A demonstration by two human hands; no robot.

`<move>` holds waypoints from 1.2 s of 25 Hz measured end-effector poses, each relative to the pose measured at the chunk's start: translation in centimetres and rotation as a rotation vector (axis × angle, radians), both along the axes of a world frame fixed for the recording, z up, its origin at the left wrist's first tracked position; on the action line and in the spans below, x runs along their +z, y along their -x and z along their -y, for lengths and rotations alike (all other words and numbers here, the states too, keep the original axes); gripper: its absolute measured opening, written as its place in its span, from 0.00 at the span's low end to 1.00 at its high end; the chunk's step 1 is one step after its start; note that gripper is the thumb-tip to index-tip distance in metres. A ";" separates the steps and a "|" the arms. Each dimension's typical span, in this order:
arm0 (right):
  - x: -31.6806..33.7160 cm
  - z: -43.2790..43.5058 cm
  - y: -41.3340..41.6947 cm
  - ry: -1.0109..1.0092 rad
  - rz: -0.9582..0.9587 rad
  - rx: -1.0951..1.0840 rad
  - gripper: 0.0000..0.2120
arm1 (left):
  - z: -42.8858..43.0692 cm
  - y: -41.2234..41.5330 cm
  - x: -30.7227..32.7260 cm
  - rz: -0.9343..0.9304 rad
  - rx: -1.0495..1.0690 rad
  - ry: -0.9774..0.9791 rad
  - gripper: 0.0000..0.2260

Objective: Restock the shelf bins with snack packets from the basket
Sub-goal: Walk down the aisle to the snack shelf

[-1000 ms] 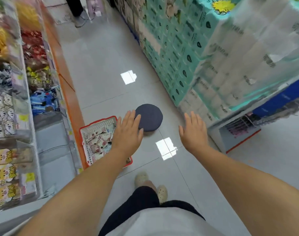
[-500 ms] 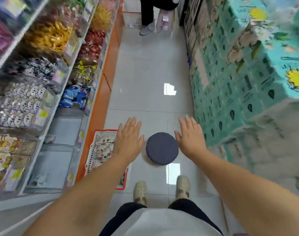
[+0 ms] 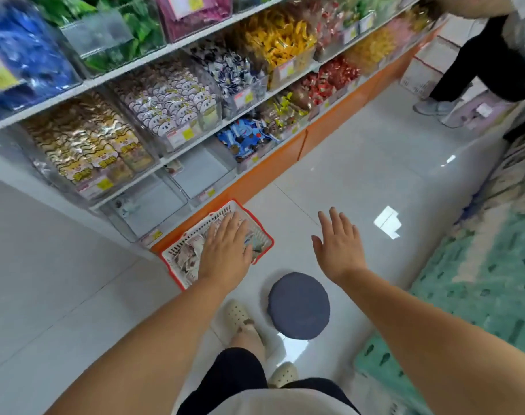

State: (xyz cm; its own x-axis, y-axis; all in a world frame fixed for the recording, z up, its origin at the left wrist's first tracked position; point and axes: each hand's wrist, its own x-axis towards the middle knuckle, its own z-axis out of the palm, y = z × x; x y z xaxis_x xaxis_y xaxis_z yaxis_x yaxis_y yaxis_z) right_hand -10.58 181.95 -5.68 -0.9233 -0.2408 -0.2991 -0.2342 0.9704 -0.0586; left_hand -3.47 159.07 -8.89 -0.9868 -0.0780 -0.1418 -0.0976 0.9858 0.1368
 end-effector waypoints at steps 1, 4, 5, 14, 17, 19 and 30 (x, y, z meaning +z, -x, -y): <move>-0.3 1.4 1.1 0.008 0.005 0.043 0.27 | 1.0 0.2 -0.4 0.008 0.040 0.003 0.27; -1.2 5.9 4.0 0.008 0.039 0.143 0.27 | 4.4 1.4 -1.3 0.042 0.140 -0.020 0.27; -1.3 7.5 5.0 0.006 0.046 0.171 0.27 | 5.6 1.9 -1.5 0.045 0.168 -0.029 0.27; -1.7 18.6 12.2 -0.045 0.074 0.463 0.26 | 12.6 3.5 -2.2 0.072 0.418 -0.088 0.26; -3.6 21.2 14.1 -0.051 0.153 0.594 0.26 | 13.0 3.7 -3.9 0.111 0.520 -0.089 0.29; -5.5 22.7 15.7 -0.066 0.190 0.699 0.26 | 13.1 4.1 -4.9 0.118 0.612 -0.096 0.30; -26.0 27.5 21.8 -0.259 0.309 1.240 0.27 | 10.0 5.1 -22.8 0.202 1.001 -0.198 0.27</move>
